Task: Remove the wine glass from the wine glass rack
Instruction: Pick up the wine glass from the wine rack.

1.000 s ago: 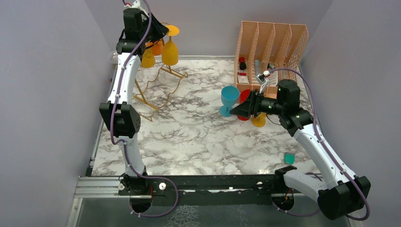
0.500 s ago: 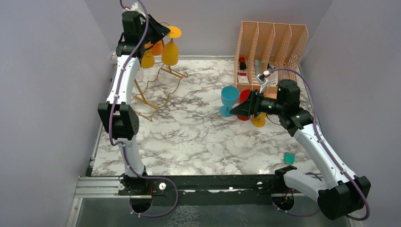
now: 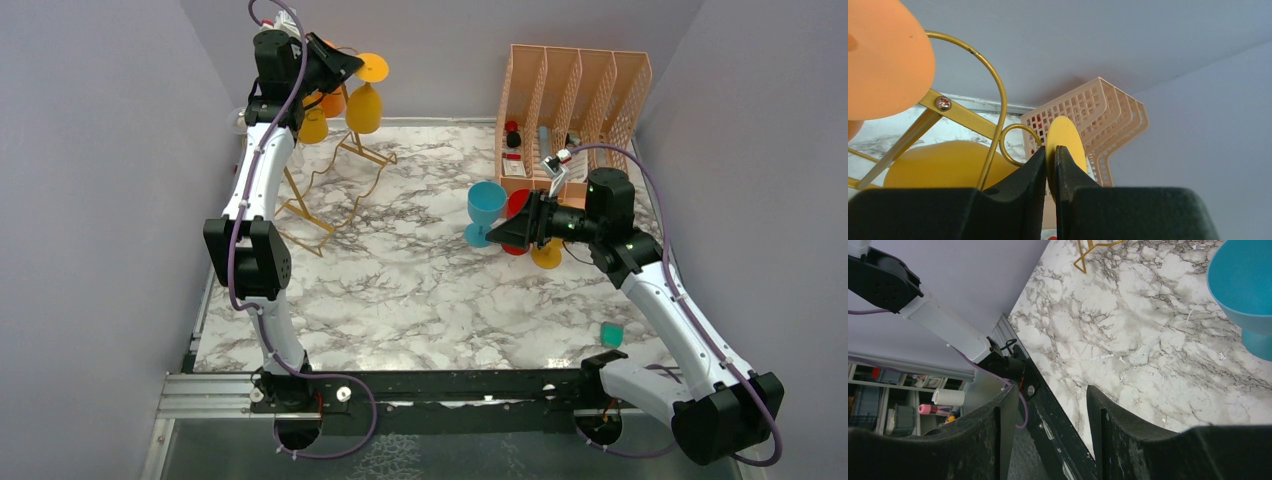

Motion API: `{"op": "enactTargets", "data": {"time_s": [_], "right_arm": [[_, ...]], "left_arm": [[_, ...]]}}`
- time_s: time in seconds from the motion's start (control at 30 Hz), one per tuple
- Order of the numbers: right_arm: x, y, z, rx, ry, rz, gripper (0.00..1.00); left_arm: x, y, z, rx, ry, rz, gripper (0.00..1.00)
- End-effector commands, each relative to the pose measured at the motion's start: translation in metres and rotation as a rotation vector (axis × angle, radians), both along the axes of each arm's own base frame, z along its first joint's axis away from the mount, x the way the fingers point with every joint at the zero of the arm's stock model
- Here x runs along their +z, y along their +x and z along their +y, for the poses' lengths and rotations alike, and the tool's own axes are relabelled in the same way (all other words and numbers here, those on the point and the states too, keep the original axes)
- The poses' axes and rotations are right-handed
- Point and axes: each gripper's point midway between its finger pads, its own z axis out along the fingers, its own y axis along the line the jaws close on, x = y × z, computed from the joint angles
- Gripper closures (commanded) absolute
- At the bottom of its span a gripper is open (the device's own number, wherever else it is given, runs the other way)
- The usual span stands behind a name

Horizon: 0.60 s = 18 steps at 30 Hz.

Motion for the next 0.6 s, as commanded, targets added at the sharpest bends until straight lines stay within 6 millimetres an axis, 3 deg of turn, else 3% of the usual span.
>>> {"op": "enactTargets", "data": {"time_s": [0.0,0.33,0.57], "right_arm": [[0.006,-0.003,0.0,0.015,0.021,-0.018,0.44],[0.007,-0.003,0.0,0.013,0.022,-0.018,0.44],[0.006,-0.002,-0.001,0.003,0.019,-0.017,0.44]], "left_arm": [[0.054,-0.02,0.0,-0.034,-0.046,-0.135,1.0],[0.053,-0.027,-0.006,-0.071,-0.047,-0.137,1.0],[0.043,-0.043,-0.013,-0.128,-0.028,-0.135,1.0]]}}
